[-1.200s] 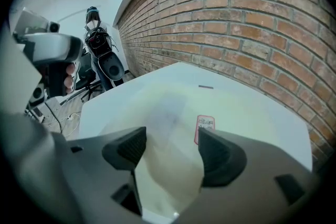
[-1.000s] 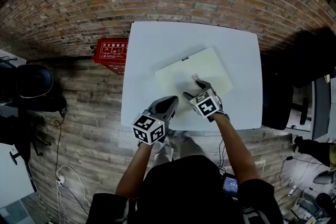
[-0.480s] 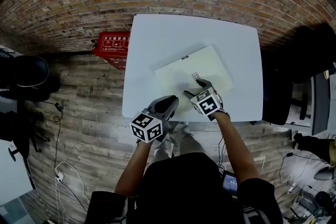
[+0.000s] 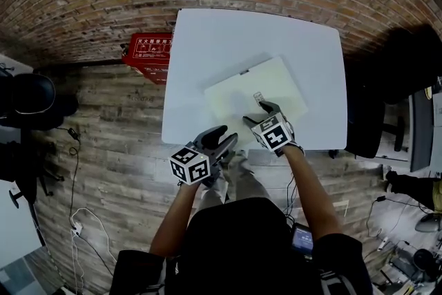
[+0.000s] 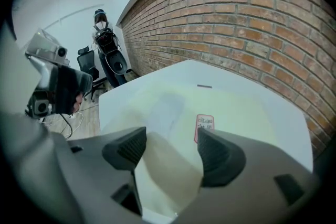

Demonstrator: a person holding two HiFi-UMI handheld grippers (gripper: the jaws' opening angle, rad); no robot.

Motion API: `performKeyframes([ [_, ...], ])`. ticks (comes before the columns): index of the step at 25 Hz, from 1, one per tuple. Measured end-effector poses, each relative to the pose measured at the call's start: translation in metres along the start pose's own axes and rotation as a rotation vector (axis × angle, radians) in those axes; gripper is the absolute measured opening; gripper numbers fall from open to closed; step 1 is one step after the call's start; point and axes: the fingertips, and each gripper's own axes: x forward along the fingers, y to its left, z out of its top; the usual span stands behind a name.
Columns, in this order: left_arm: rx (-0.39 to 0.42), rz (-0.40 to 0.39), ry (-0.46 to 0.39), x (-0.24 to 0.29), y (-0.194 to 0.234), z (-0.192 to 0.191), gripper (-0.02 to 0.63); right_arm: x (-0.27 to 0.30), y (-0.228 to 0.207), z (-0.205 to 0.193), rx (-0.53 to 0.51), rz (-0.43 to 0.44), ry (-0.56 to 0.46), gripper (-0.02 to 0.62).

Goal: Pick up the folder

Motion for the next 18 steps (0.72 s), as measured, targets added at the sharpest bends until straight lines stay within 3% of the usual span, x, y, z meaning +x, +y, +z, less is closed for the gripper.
performKeyframes([
  [6,-0.043,0.003,0.011,-0.014,0.005,-0.020,0.192,-0.004,0.010,-0.009,0.004,-0.011,0.015,0.296],
  [12,-0.207,-0.045,-0.019,-0.031,0.013,-0.037,0.218,-0.009,0.019,-0.014,0.017,-0.020,0.023,0.296],
  [18,-0.270,-0.043,0.017,-0.044,0.021,-0.065,0.261,-0.012,0.029,-0.019,0.023,-0.025,0.020,0.296],
])
